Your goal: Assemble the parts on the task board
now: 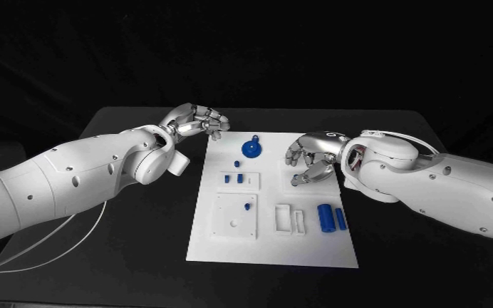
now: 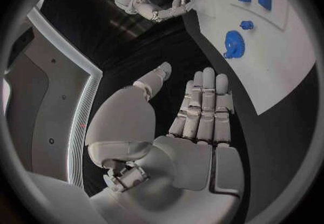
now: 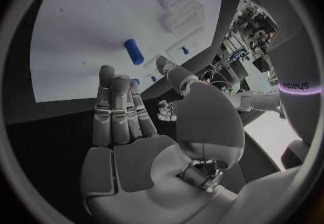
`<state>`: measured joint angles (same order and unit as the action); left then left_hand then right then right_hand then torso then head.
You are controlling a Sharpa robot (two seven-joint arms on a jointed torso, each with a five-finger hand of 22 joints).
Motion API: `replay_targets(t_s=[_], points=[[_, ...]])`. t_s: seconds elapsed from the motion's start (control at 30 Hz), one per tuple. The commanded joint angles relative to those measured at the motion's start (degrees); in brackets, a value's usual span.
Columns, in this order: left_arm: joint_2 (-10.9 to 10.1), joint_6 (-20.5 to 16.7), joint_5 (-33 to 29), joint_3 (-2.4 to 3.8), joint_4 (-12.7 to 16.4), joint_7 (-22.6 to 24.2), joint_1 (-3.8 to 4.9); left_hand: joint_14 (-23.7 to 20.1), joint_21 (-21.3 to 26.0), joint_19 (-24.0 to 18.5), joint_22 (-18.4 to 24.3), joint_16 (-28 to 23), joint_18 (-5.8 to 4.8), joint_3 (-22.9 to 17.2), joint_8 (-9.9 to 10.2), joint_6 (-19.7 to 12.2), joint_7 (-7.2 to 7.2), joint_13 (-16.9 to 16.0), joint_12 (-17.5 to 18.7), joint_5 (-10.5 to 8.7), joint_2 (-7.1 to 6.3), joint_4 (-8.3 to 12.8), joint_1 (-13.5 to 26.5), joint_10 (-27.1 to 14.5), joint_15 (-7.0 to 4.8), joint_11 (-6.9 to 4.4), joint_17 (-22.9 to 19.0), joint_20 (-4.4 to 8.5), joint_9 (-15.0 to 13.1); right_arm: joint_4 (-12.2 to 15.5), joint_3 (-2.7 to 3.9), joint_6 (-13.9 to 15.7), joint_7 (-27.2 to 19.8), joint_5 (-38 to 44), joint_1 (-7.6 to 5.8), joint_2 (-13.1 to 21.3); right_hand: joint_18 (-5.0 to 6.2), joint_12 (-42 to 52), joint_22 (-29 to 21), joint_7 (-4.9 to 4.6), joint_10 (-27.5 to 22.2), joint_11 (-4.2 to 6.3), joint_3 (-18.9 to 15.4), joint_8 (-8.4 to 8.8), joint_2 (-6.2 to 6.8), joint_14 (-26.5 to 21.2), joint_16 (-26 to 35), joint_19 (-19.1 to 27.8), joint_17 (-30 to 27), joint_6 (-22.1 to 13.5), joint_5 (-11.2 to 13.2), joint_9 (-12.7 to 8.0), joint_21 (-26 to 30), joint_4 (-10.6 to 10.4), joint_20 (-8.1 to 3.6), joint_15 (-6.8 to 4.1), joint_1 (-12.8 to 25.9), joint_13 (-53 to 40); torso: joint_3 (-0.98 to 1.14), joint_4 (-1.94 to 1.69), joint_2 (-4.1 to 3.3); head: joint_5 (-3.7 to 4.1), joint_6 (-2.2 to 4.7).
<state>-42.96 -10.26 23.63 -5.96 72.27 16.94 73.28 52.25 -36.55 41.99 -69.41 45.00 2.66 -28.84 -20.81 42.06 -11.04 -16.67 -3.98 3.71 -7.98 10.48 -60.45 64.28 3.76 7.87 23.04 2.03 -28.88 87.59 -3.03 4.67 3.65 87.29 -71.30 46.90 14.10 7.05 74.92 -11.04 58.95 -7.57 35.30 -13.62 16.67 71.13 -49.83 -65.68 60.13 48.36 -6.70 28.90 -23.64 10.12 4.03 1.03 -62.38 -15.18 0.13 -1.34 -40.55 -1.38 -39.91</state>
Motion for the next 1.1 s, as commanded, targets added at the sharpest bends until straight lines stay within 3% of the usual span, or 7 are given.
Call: replay_targets(t_s=[0.03,0.2,0.4,0.6,0.77,1.1], points=[[-0.04,0.51,-0.28,0.04,0.08,0.45,0.08,0.26,0.34,0.15,-0.09,-0.26,0.63,0.00,-0.39,-0.55,-0.28,-0.07,-0.26,0.33,0.31,0.09,0.17,-0.36,0.19,0.05,0.08,-0.28,0.06,0.07,-0.06,-3.22,1.28,1.54,-0.01,0.12,0.90,0.02,1.21,-0.07,0.07,0.07,-0.62,-0.01,-0.13,-0.63,-0.38,0.36,-0.09,-0.19,-0.59,-0.11,0.19,0.00,0.01,-0.06,0.59,0.27,0.04,0.02,0.00,0.11,-0.01],[-0.54,0.60,-0.28,0.04,0.29,0.24,0.08,0.25,0.35,0.16,-0.10,-0.27,0.63,0.00,-0.41,-0.56,-0.29,-0.08,-0.26,0.33,0.31,0.08,0.18,-0.37,0.20,0.06,0.09,-0.28,0.07,0.21,-0.23,-1.96,1.34,2.54,0.09,0.18,0.90,0.10,1.22,-0.05,0.21,0.12,-0.81,-0.09,-0.22,-0.70,-0.49,0.37,-0.12,-0.11,-0.80,-0.14,0.18,0.00,0.01,-0.11,0.52,0.41,-0.02,0.15,0.01,0.24,-0.10],[-0.92,0.51,-0.28,0.03,0.53,0.22,0.07,0.23,0.38,0.15,-0.11,-0.31,0.62,0.02,-0.44,-0.58,-0.29,-0.07,-0.25,0.32,0.27,0.05,0.22,-0.39,0.20,0.07,0.12,-0.29,0.10,-0.20,-0.68,-0.18,1.17,3.63,0.28,-0.23,0.90,1.38,1.14,0.57,2.11,0.89,3.29,-0.82,-0.60,-0.52,-1.14,-0.13,-0.61,1.06,3.39,-0.38,0.07,-0.81,-0.14,-0.87,-3.36,0.97,0.07,0.03,0.02,0.43,-0.15],[-1.30,0.52,-0.28,0.03,0.68,0.19,0.06,0.23,0.39,0.16,-0.12,-0.33,0.61,0.03,-0.47,-0.59,-0.29,-0.08,-0.25,0.32,0.27,0.03,0.25,-0.39,0.21,0.07,0.14,-0.29,0.12,-0.18,-0.87,0.55,0.74,3.88,0.37,-0.50,0.90,4.75,1.27,1.54,5.89,2.37,7.40,-2.24,-0.83,0.18,-2.01,-1.04,-0.88,3.48,3.84,-0.14,-0.44,-1.95,-0.46,-2.25,-5.36,0.13,-0.01,0.01,-0.02,0.53,-0.26],[-1.41,0.57,-0.28,0.01,0.65,0.19,0.05,0.23,0.40,0.16,-0.13,-0.34,0.61,0.03,-0.49,-0.60,-0.28,-0.08,-0.25,0.32,0.26,0.01,0.26,-0.39,0.21,0.07,0.15,-0.29,0.13,-0.30,-0.91,-0.18,0.99,4.89,0.50,-0.55,0.90,7.50,1.36,2.29,7.62,3.38,8.57,-3.28,-1.03,0.47,-2.70,-1.47,-0.91,5.05,3.87,0.40,-1.02,-2.15,-0.70,-3.22,-5.44,-1.45,-0.02,0.00,0.02,0.44,-0.37],[-1.49,0.85,-0.53,0.01,0.63,0.03,0.05,0.23,0.42,0.17,-0.15,-0.37,0.61,0.04,-0.53,-0.61,-0.28,-0.08,-0.25,0.31,0.24,-0.01,0.29,-0.40,0.21,0.07,0.19,-0.29,0.15,-0.45,-0.96,-0.90,1.06,5.58,0.85,-0.78,0.90,10.31,1.44,3.03,7.84,4.04,9.41,-4.16,-1.39,0.60,-4.24,-1.91,-0.55,6.63,3.83,1.01,-2.41,-1.78,-1.13,-3.86,-5.10,-3.58,-0.03,0.01,0.03,0.39,-0.54]])
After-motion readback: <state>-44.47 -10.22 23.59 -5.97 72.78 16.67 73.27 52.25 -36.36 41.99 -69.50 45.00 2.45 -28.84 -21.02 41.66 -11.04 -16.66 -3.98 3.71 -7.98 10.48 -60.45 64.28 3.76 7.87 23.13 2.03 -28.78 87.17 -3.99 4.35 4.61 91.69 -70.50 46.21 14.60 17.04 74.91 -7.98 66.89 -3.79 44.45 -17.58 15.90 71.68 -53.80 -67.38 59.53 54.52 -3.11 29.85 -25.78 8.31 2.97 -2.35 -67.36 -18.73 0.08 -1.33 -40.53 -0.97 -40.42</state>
